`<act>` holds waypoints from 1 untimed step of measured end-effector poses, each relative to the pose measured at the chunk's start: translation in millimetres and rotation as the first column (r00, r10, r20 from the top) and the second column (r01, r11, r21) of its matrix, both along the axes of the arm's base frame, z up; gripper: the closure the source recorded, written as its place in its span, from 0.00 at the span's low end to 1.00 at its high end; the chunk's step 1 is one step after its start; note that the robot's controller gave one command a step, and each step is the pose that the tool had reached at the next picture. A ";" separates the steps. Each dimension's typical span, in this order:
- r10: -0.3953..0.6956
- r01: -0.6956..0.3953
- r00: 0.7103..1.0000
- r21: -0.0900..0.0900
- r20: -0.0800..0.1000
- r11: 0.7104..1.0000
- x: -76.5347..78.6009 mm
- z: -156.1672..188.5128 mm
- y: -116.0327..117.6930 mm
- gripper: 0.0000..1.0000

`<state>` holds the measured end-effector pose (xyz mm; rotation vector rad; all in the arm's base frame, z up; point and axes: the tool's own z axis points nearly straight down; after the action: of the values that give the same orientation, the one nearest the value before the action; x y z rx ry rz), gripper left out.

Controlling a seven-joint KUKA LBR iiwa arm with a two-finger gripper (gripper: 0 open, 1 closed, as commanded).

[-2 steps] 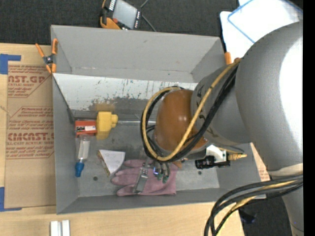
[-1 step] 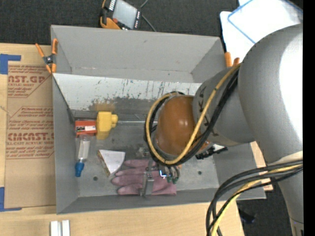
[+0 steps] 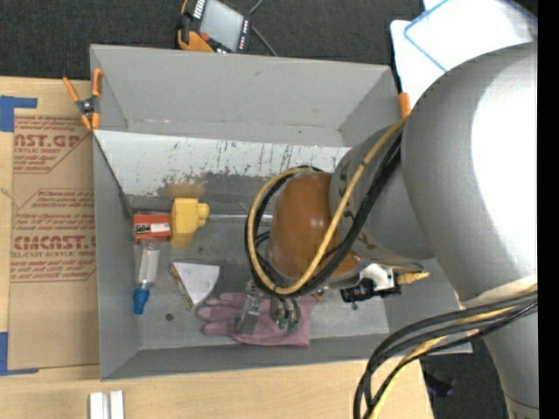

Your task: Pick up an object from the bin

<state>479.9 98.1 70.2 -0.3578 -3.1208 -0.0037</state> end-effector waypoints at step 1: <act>0.000 0.000 1.000 0.000 0.000 1.000 0.0 0.1 0.0 1.00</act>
Offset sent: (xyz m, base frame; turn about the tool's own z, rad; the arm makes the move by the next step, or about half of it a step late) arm -0.0002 -0.0001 0.0976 0.0000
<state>479.9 98.0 70.2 -0.3581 -3.1207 -0.0038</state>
